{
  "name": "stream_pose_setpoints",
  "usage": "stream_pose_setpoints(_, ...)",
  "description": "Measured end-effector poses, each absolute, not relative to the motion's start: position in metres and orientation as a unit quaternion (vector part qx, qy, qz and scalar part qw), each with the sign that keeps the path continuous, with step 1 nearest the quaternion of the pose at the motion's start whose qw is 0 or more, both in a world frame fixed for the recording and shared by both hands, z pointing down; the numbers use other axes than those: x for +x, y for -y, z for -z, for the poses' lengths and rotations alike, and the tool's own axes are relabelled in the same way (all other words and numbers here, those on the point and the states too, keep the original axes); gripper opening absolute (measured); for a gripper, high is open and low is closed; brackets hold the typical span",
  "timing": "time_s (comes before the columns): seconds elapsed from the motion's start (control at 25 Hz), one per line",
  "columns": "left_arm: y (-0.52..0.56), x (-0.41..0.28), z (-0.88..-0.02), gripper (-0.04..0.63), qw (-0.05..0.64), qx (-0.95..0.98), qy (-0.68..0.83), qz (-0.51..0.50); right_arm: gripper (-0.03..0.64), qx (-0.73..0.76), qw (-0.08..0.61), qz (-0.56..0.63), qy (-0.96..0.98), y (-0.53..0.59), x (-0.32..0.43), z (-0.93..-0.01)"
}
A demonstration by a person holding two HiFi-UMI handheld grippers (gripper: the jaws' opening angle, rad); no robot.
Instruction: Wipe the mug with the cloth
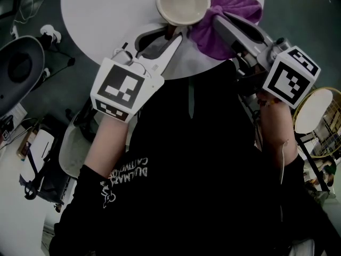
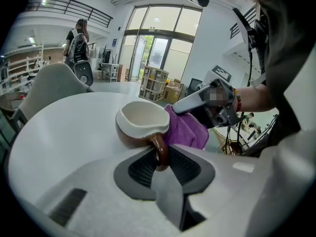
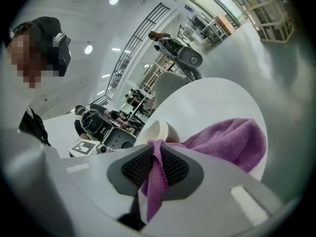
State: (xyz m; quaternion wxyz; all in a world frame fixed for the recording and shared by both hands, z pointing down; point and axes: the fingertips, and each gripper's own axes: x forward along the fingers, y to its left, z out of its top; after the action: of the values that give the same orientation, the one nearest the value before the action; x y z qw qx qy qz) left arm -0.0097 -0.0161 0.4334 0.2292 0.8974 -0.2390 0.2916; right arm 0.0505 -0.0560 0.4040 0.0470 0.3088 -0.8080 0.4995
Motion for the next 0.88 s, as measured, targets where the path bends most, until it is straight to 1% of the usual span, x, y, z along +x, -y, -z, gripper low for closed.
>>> stream_pose_setpoints(0.52,0.0116,-0.0077,-0.4363,0.083,0.232,0.901,0.212,-0.299,0.049,0.330,0.048,-0.501,0.799,0.0655,0.0531,-0.4018)
stream_pose_setpoints(0.88,0.0062,-0.0114,-0.4421,0.081,0.228,0.905,0.171,-0.317,0.046,0.393,0.104,-0.487,0.773,0.0615,0.0526,-0.4058)
